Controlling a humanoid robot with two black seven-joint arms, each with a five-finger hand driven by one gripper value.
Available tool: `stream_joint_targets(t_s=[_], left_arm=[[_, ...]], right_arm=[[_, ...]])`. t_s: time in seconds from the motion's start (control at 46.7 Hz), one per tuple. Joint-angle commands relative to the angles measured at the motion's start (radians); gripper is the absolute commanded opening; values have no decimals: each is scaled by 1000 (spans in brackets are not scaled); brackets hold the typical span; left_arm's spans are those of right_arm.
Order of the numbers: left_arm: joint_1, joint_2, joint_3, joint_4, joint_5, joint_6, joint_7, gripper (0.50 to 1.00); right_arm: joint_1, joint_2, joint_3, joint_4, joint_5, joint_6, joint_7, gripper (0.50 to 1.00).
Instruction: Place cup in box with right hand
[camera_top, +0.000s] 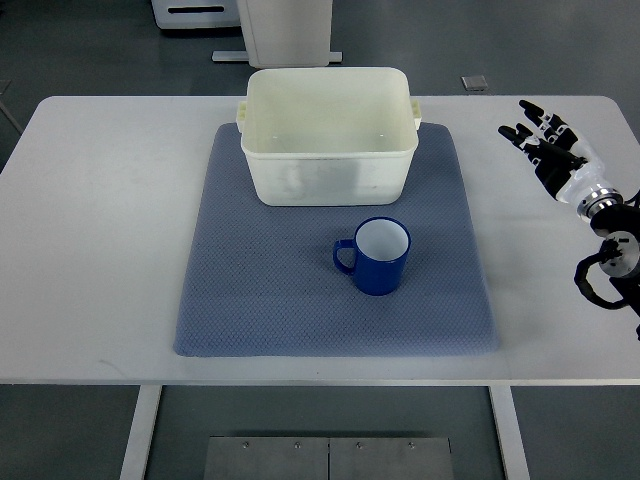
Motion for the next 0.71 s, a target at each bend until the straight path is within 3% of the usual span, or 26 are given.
stream_joint_targets(t_s=[0.0, 0.407, 0.685], left_arm=[[0, 0, 0, 0, 0, 1, 2, 1000], [-2, 0, 0, 0, -3, -1, 0, 1000], [2, 0, 0, 0, -3, -1, 0, 1000]], right_arm=[[0, 0, 0, 0, 0, 0, 0, 1000], [0, -2, -3, -2, -2, 2, 49, 1000], [0, 2, -3, -3, -5, 2, 49, 1000]])
